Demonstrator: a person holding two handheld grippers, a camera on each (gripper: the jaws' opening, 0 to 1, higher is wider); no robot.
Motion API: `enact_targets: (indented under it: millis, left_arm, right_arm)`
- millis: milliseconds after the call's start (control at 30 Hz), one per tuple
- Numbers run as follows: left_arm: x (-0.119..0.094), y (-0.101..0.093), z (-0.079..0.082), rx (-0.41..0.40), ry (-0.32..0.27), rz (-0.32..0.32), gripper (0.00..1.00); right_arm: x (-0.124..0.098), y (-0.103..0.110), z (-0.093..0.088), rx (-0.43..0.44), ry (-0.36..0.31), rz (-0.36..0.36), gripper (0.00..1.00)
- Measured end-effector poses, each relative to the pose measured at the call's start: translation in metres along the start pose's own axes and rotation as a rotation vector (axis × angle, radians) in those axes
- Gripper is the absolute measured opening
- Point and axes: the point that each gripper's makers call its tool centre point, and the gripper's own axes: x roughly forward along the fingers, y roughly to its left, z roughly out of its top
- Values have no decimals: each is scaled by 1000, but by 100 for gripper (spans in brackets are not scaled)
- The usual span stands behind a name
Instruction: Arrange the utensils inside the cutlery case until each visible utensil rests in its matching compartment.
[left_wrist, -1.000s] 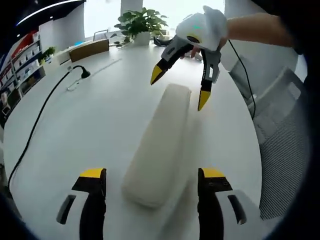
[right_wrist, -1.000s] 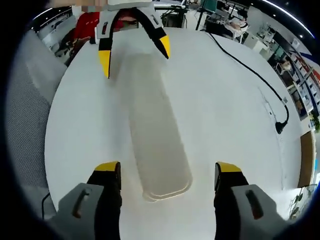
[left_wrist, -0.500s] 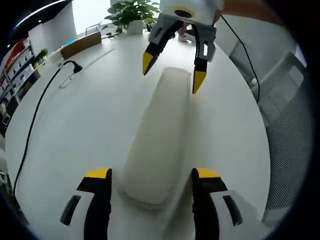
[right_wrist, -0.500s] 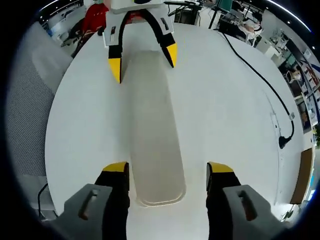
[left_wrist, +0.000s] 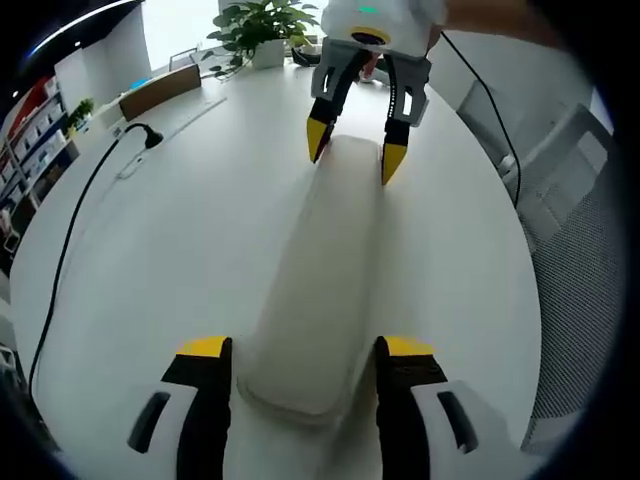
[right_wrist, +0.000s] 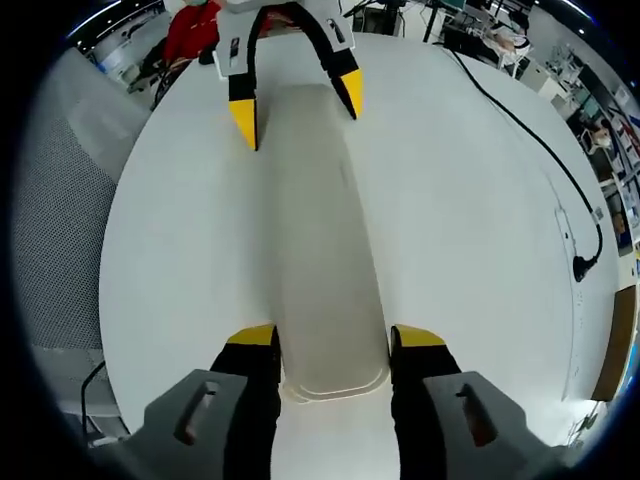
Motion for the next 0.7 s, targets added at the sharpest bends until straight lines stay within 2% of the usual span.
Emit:
enact_targets:
  millis: [33,700]
  left_arm:
    - [0,1,1,4,0,5,48]
    - [-3,-15,-3,15,44,-2,47]
  right_arm:
    - [0,1,0,-3,-1,0,41]
    - [1,13,-7,9,18,9,41]
